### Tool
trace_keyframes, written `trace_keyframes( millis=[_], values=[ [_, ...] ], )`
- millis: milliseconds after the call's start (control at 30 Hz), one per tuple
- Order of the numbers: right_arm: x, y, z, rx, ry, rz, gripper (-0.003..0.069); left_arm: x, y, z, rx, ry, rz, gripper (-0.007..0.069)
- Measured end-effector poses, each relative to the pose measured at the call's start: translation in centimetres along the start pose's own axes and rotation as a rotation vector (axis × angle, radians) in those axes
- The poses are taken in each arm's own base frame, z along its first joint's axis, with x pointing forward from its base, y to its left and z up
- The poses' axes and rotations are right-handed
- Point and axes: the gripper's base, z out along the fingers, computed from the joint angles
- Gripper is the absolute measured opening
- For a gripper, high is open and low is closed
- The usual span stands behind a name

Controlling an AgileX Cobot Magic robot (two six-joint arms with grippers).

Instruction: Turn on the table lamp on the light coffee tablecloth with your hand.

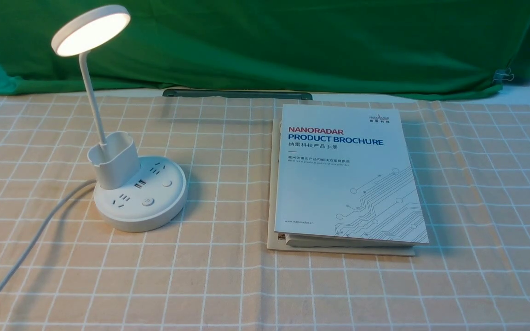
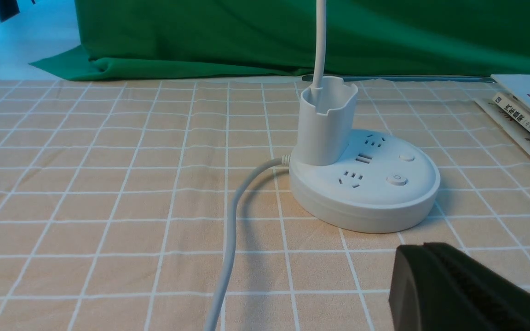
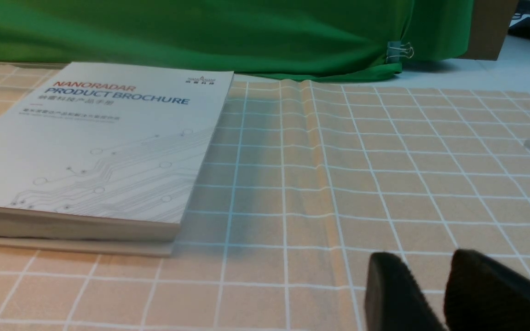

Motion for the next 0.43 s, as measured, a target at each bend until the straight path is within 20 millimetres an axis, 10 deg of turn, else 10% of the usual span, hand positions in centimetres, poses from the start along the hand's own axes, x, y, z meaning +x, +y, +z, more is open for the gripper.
trace_keyframes(
  millis=[433],
  values=[
    [0.00, 0.00, 0.00, 0.000, 0.000, 0.000, 0.0241, 0.00, 0.00, 0.00, 0.000, 0.000, 0.005, 0.0001]
  ],
)
